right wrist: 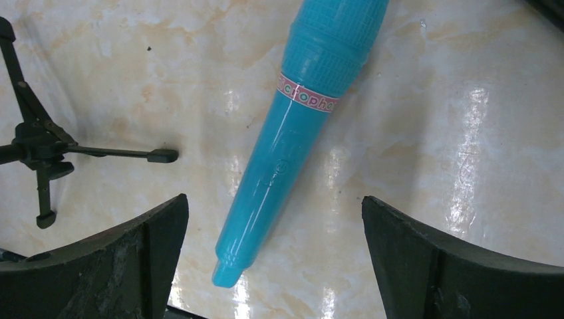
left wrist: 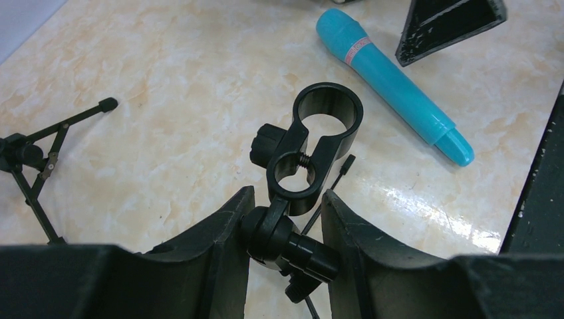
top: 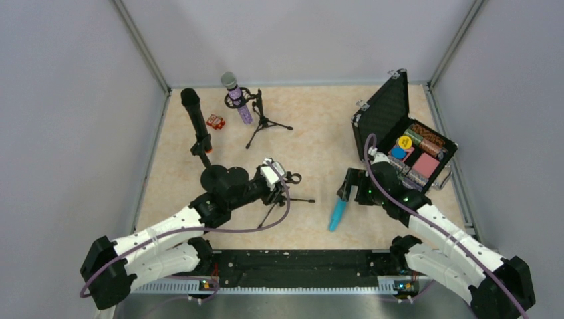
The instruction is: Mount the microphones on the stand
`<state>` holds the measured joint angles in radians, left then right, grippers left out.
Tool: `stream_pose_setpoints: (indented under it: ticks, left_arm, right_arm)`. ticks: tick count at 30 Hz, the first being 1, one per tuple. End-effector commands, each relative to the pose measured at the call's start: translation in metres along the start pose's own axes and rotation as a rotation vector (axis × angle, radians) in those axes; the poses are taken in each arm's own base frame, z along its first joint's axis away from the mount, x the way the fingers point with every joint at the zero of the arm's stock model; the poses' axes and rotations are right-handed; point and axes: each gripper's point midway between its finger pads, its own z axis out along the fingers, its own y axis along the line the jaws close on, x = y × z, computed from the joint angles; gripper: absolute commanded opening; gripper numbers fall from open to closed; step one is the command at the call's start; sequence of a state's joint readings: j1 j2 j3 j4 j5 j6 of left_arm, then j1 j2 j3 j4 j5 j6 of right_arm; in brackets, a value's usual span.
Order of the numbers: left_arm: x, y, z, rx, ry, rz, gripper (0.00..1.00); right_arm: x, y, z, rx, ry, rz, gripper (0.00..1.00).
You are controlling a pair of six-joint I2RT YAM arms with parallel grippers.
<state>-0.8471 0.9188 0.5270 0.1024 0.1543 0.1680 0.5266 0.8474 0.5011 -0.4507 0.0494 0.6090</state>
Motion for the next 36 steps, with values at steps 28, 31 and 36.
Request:
stream_pose_setpoints:
  ticks: [28, 31, 36]
  left_arm:
    - [-0.139, -0.027, -0.039, 0.182, -0.421, 0.167, 0.99]
    - [-0.151, -0.028, -0.043, 0.187, -0.450, 0.181, 0.99]
    - [-0.167, -0.015, -0.043, 0.132, -0.447, 0.204, 0.99]
  right_arm:
    - [-0.002, 0.006, 0.045, 0.008, 0.049, -0.049, 0.74]
    - [0.001, 0.008, 0.052, 0.026, 0.068, -0.078, 0.73]
    - [0.011, 0.016, 0.066, 0.050, 0.114, -0.172, 0.72]
